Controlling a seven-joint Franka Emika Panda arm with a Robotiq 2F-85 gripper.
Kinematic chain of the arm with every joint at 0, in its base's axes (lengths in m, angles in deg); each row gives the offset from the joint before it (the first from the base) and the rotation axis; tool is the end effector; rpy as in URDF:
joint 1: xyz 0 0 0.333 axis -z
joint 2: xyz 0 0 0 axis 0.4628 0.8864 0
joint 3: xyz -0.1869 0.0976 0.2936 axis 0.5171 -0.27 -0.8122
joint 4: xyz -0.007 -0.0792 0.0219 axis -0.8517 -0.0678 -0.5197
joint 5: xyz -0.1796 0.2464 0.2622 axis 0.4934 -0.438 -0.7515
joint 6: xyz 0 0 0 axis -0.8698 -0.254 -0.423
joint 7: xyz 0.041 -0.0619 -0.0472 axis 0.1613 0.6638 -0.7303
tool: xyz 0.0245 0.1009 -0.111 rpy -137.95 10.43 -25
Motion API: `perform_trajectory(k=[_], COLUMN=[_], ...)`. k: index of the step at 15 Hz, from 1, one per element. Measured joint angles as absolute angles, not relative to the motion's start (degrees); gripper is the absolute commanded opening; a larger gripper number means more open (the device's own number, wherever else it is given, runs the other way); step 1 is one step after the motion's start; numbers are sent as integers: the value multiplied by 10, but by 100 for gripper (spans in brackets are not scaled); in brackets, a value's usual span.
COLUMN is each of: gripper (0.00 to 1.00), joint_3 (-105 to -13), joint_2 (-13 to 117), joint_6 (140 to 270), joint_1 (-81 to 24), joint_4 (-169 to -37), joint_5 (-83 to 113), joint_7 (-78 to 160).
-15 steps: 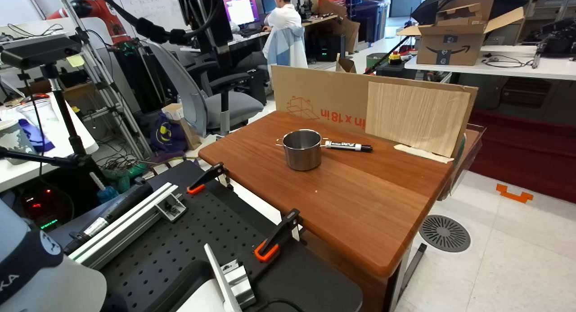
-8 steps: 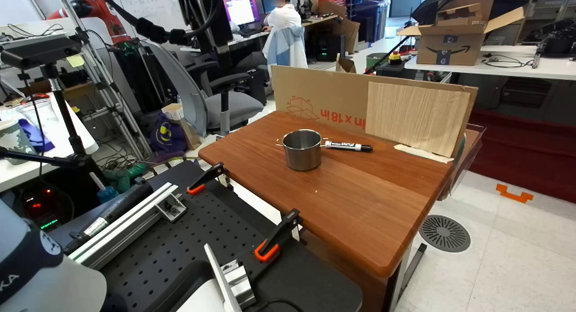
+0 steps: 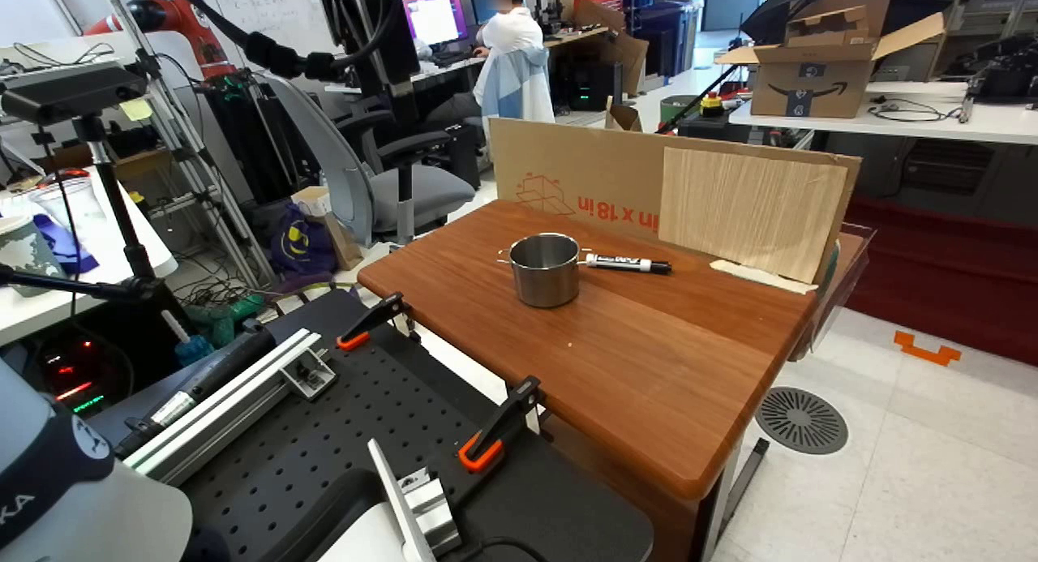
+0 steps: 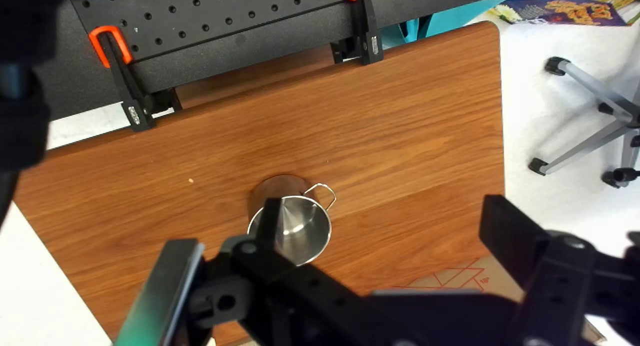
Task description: Put the marker in the silver pot
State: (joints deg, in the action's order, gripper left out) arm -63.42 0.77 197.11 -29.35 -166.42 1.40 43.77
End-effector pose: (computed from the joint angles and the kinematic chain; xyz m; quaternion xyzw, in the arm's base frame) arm 0.3427 0.0259 0.4020 -0.9912 0.0975 -0.0430 0.0789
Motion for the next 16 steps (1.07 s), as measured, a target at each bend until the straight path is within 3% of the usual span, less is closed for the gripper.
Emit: perform_trajectory(k=[16], gripper=[100], joint_3=[-632], joint_2=[26], joint_6=[1981], joint_1=[-288], joint_4=[-1671], joint_5=[16], joint_7=[430])
